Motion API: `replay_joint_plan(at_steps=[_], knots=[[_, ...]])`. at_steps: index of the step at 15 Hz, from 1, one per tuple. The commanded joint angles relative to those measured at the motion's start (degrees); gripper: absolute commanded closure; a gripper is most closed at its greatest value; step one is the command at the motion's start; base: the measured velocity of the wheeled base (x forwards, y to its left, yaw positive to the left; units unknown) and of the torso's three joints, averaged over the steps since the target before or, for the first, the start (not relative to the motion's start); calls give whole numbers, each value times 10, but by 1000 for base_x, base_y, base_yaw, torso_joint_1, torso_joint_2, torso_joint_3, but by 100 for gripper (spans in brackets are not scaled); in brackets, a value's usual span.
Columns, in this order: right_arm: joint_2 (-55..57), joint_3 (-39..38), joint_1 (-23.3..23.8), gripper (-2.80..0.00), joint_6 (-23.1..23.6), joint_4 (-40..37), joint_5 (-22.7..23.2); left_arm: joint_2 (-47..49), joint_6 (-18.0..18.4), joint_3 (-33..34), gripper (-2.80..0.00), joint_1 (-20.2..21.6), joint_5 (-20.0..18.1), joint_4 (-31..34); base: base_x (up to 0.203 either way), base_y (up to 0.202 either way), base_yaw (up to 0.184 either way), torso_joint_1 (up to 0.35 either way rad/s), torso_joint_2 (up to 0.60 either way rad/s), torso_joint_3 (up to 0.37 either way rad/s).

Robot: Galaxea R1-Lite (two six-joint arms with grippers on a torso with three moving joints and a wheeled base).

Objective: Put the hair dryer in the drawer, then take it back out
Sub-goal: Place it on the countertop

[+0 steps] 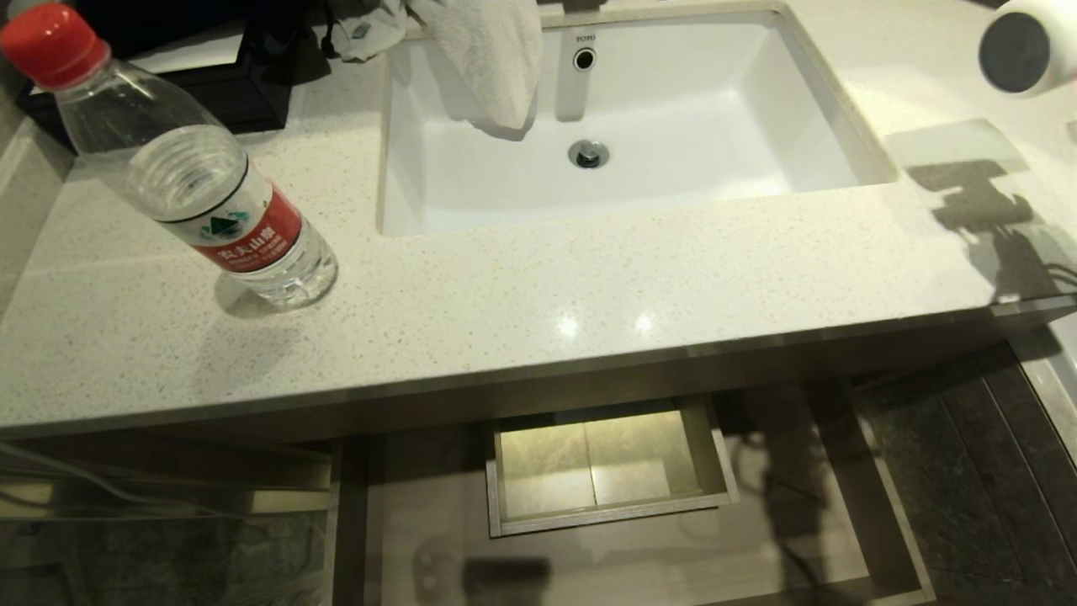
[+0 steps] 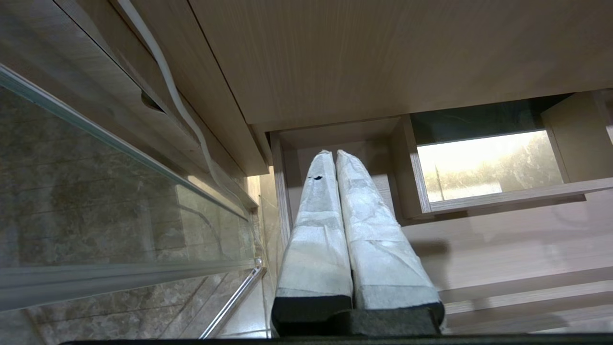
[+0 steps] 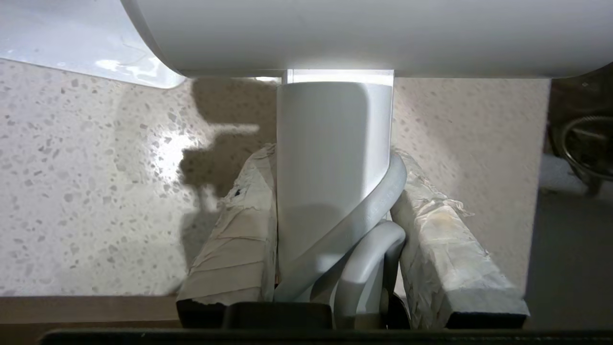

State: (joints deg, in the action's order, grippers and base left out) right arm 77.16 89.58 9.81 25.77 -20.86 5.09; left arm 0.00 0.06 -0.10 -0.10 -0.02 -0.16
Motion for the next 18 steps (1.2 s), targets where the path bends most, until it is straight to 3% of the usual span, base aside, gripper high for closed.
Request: replay_joint_plan(at_steps=[1, 3, 4, 18], knots=[[60, 27, 28, 0, 45, -9, 80, 1, 0, 0, 0, 0, 0, 0, 0, 0, 0, 0, 0, 0], [76, 31, 57, 0, 85, -16, 163, 1, -1, 0, 0, -1, 0, 0, 0, 0, 0, 0, 0, 0], [84, 35, 62, 0, 95, -16, 179, 1, 0, 0, 0, 0, 0, 0, 0, 0, 0, 0, 0, 0], [122, 29, 75, 0, 107, -4, 180, 1, 0, 0, 0, 0, 0, 0, 0, 0, 0, 0, 0, 0]])
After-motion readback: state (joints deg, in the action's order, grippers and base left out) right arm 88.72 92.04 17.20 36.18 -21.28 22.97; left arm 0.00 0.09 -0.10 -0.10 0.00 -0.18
